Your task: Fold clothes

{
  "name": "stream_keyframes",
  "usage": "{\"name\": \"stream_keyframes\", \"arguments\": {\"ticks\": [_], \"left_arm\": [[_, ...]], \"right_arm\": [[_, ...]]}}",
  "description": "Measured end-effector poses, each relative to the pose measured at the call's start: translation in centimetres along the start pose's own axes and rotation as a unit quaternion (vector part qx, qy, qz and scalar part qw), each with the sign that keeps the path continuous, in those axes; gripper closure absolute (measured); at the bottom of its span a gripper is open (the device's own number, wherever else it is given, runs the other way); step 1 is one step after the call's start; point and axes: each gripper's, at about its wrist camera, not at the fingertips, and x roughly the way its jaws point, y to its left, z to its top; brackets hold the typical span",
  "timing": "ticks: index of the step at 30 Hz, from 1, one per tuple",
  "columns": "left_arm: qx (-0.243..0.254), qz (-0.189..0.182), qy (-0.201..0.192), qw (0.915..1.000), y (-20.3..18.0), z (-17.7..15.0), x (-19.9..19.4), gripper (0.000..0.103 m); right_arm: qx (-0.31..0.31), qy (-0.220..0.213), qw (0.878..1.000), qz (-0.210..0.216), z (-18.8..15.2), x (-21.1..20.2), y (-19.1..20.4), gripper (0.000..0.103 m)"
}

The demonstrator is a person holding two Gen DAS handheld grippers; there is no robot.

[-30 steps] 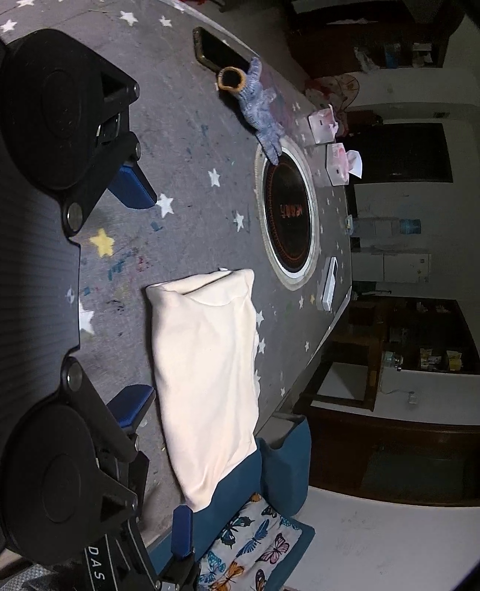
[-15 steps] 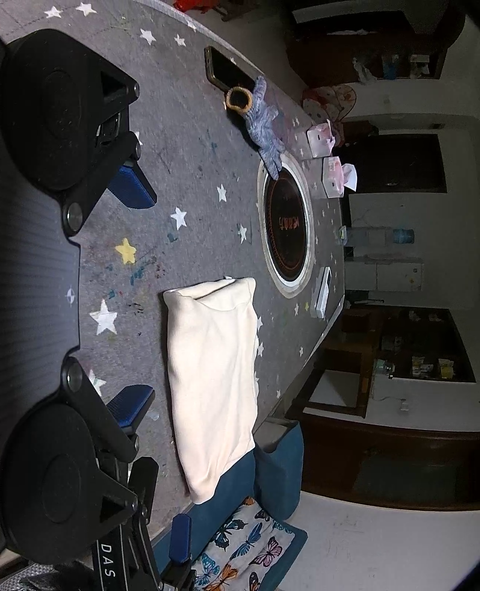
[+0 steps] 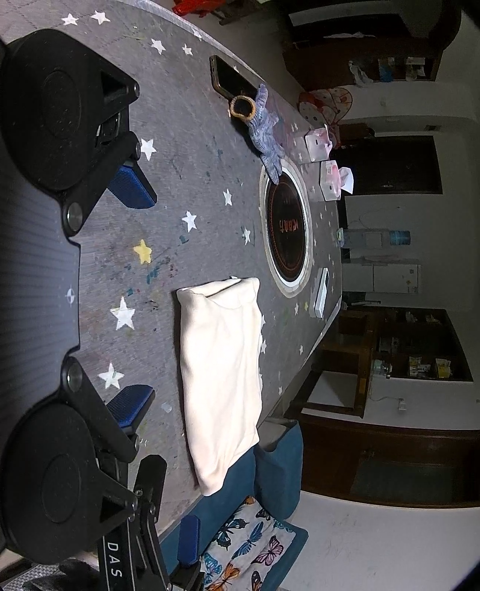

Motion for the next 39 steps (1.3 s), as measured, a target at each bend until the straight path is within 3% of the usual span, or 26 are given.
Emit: {"name": "stream_keyframes", "arguments": {"ticks": [39], "left_arm": [[0.011, -0.005, -0.016, 0.9998, -1.1, -0.7, -2.0, 0.000]], "right_arm": [[-0.010, -0.023, 1.000, -0.008, -0.6, -2.6, 0.6, 0.000]]}}
